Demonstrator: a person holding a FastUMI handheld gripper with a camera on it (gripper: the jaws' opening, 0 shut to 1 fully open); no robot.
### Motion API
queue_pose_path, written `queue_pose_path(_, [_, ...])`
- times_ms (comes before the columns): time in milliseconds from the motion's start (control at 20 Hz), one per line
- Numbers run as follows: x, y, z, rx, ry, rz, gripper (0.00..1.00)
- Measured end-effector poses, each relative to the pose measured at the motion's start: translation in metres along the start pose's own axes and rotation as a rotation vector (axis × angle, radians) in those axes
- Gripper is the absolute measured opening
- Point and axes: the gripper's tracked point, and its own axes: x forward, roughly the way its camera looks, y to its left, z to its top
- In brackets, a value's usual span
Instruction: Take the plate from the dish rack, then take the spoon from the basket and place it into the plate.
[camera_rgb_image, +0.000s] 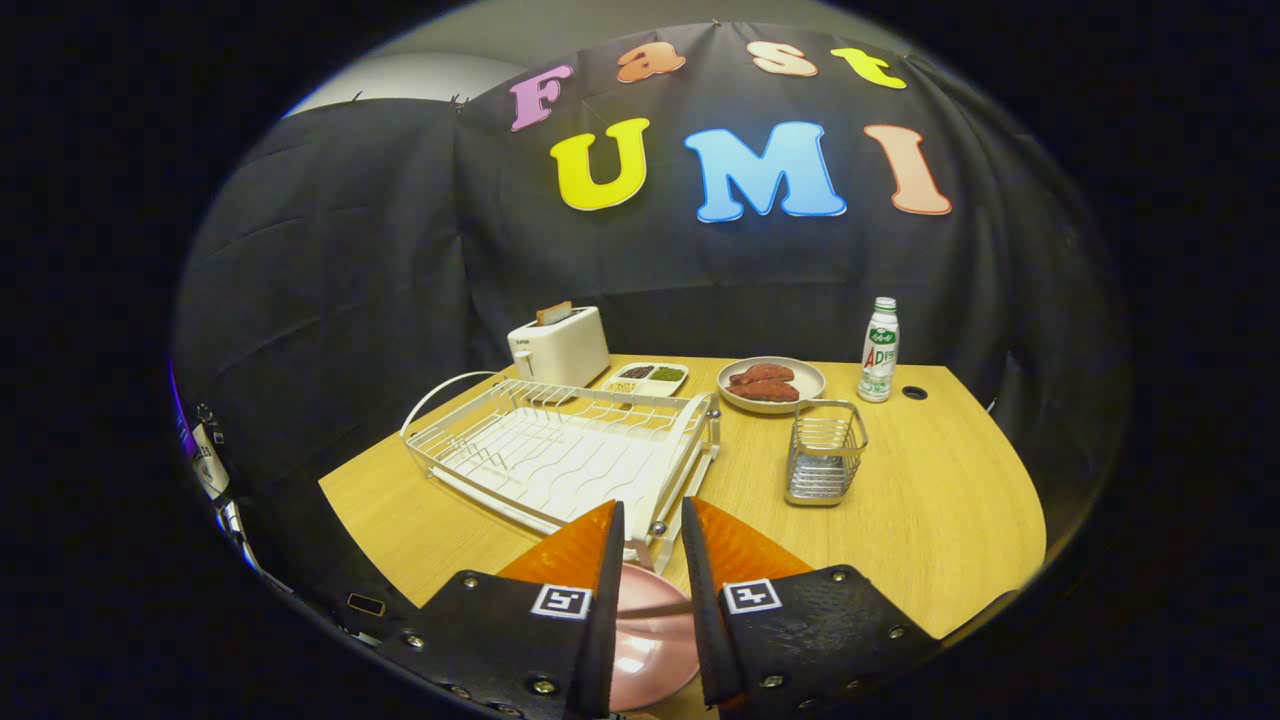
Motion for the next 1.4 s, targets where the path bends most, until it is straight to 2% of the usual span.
queue_pose_path(450, [-0.040,-0.078,0.055,-0.048,-0.165,-0.239,0.34])
queue_pose_path(600, [-0.047,-0.101,0.071,-0.041,-0.220,-0.286,0.34])
queue_pose_path(700, [-0.050,-0.110,0.077,-0.029,-0.239,-0.308,0.37])
queue_pose_path(800, [-0.055,-0.117,0.084,-0.013,-0.259,-0.332,0.43])
queue_pose_path(850, [-0.056,-0.122,0.087,-0.005,-0.274,-0.348,0.52])
queue_pose_path(900, [-0.056,-0.125,0.092,-0.002,-0.293,-0.357,0.62])
queue_pose_path(950, [-0.056,-0.130,0.095,-0.006,-0.308,-0.373,0.86])
queue_pose_path(1000, [-0.057,-0.135,0.098,-0.013,-0.321,-0.386,0.93])
queue_pose_path(1050, [-0.057,-0.136,0.099,-0.018,-0.325,-0.387,0.95])
queue_pose_path(1400, [-0.060,-0.140,0.093,-0.035,-0.280,-0.348,0.95])
